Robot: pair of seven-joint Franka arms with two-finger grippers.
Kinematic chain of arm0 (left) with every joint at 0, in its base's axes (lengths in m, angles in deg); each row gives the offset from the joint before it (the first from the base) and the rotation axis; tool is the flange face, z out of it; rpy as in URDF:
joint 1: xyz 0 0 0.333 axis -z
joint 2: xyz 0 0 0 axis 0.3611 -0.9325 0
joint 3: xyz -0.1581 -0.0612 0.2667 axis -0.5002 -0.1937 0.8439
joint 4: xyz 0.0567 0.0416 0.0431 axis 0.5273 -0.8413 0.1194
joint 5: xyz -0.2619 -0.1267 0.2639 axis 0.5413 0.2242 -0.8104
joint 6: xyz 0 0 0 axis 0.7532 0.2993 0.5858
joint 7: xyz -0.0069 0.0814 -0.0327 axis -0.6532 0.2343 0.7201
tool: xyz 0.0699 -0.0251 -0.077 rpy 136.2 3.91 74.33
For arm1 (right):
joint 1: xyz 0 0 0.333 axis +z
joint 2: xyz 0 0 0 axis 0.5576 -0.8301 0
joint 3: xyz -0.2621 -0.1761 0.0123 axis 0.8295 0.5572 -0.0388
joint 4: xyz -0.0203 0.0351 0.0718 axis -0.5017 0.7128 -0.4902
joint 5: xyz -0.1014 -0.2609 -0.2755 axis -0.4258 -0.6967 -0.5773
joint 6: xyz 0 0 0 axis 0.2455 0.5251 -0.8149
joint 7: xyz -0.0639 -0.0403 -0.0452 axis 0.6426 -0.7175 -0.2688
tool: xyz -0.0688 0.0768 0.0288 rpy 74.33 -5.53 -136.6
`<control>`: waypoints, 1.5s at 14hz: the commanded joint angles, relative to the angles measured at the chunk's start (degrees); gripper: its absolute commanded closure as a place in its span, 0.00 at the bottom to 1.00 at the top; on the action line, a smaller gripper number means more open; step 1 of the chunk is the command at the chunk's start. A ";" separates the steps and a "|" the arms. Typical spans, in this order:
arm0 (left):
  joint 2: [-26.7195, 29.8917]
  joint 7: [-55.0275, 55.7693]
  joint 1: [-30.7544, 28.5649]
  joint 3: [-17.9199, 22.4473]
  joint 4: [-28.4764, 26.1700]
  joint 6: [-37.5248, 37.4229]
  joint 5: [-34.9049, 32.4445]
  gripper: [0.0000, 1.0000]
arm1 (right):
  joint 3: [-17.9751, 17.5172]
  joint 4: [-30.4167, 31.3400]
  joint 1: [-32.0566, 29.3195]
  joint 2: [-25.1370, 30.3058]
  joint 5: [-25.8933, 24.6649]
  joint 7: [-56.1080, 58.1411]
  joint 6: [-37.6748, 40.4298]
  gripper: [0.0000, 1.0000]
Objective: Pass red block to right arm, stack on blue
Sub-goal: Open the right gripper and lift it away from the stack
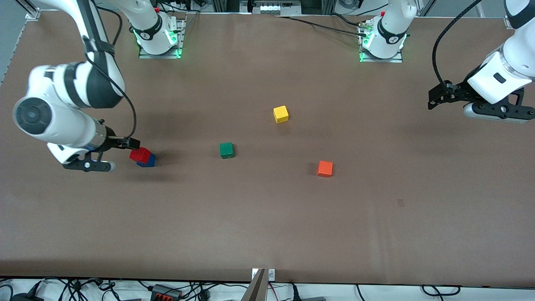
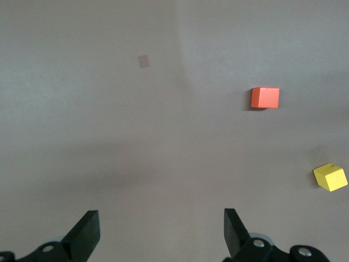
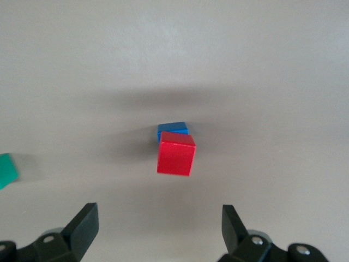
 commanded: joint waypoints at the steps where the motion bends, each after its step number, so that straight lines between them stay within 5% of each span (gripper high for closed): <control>1: 0.18 0.15 0.04 -0.16 1.22 -1.19 -0.71 0.00 | -0.01 -9.59 -0.56 -0.75 -0.83 -0.01 7.59 0.00; 5: 0.09 0.15 0.13 -0.16 1.31 -1.10 -0.63 0.00 | 0.25 -15.85 -0.74 0.22 -0.83 0.35 10.95 0.00; 12: 0.00 0.15 0.04 -0.08 1.57 -1.19 -0.63 0.00 | 4.91 -16.91 -2.83 3.89 0.92 5.08 10.34 0.00; 16: 0.00 0.15 0.04 -0.08 1.58 -1.36 -0.63 0.00 | -5.35 -15.50 -15.21 6.81 0.40 10.70 10.52 0.00; 21: 0.00 0.15 0.04 -0.08 1.58 -1.36 -0.71 0.00 | -8.71 -14.10 -18.14 7.43 -1.01 11.42 10.69 0.00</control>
